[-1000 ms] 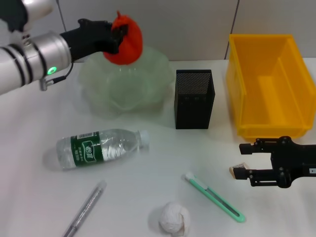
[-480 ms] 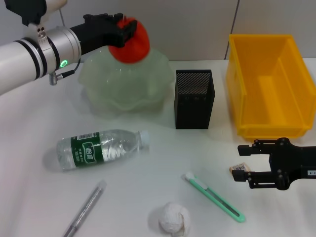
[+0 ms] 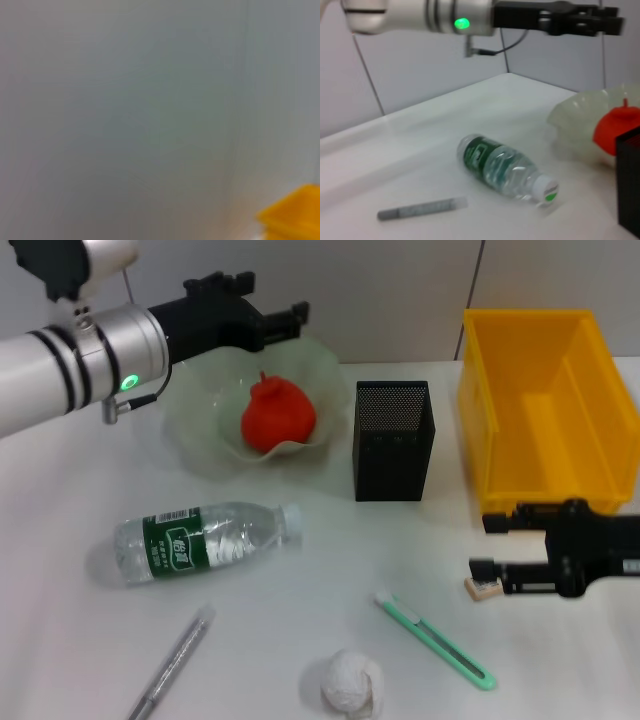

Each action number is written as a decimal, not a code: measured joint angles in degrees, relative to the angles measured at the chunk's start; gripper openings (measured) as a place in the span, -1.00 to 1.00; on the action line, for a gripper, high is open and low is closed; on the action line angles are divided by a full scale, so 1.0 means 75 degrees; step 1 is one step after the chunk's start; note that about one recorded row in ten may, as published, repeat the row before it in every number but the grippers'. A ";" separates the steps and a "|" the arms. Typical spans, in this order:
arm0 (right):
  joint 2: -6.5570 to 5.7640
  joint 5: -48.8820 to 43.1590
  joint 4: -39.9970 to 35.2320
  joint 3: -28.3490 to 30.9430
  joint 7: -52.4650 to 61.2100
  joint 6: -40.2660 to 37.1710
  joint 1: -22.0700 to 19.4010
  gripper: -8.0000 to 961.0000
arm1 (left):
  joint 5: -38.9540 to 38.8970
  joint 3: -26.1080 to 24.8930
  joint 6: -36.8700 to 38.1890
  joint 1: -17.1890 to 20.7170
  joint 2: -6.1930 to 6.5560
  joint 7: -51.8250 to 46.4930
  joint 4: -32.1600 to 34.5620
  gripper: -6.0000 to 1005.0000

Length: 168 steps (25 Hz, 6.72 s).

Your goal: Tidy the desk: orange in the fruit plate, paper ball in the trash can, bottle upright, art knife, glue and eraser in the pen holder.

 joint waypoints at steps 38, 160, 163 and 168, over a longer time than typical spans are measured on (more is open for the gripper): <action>0.0077 -0.1917 -0.2009 -0.7372 0.8467 0.0252 0.3531 0.37 | 0.0803 -0.2298 0.8544 0.4410 0.0386 0.0123 0.2499 0.72; 0.0023 0.0811 -0.3699 0.0227 0.1676 -0.2317 -0.1605 0.64 | 0.6154 -0.0104 0.5974 0.0620 0.0010 -0.2579 0.3877 0.71; 0.0018 0.0793 -0.3545 0.0424 0.1594 -0.2418 -0.1656 0.63 | 0.6343 0.0467 0.5527 0.0511 0.0001 -0.2875 0.3896 0.71; 0.0018 0.0661 -0.3377 0.0471 0.1589 -0.2373 -0.1740 0.64 | 0.6961 0.1804 0.4525 0.0148 -0.0054 -0.3610 0.3555 0.71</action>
